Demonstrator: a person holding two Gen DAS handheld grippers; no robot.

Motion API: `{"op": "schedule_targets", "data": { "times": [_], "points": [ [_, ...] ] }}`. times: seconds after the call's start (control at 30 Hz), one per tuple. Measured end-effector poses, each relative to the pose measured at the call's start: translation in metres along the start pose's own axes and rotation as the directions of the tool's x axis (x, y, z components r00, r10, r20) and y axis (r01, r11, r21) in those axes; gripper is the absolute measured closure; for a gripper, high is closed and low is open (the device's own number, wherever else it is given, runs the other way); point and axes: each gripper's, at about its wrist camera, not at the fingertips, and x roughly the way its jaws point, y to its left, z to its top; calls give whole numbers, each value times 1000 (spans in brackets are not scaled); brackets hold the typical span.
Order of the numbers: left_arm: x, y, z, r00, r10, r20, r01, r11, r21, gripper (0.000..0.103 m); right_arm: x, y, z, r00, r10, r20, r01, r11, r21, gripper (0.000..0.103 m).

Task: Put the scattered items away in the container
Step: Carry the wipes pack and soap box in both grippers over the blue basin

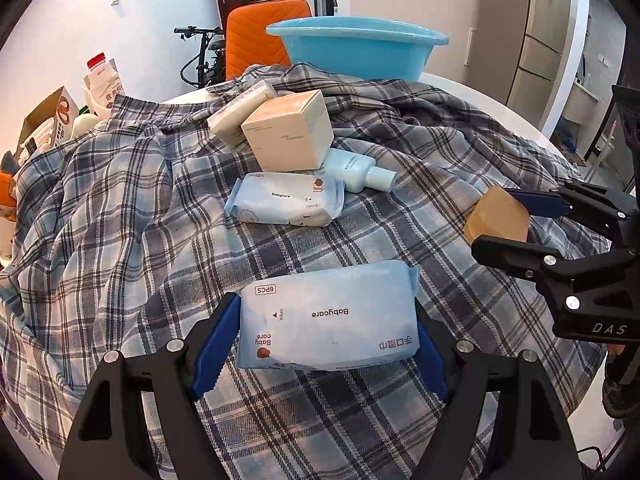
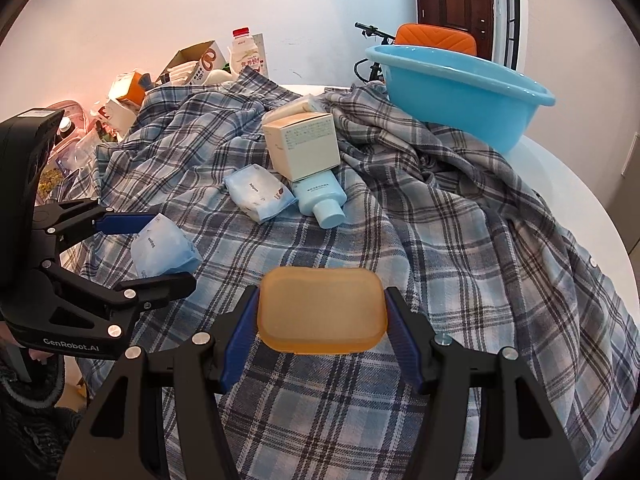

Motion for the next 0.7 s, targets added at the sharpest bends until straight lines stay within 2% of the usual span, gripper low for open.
{"op": "schedule_targets", "data": {
  "times": [0.7],
  "points": [
    [-4,1,8,1000,7,6,-7,1000,6,22,-5,0,10,1000,-6,27,6,1000,-12,43]
  ]
}}
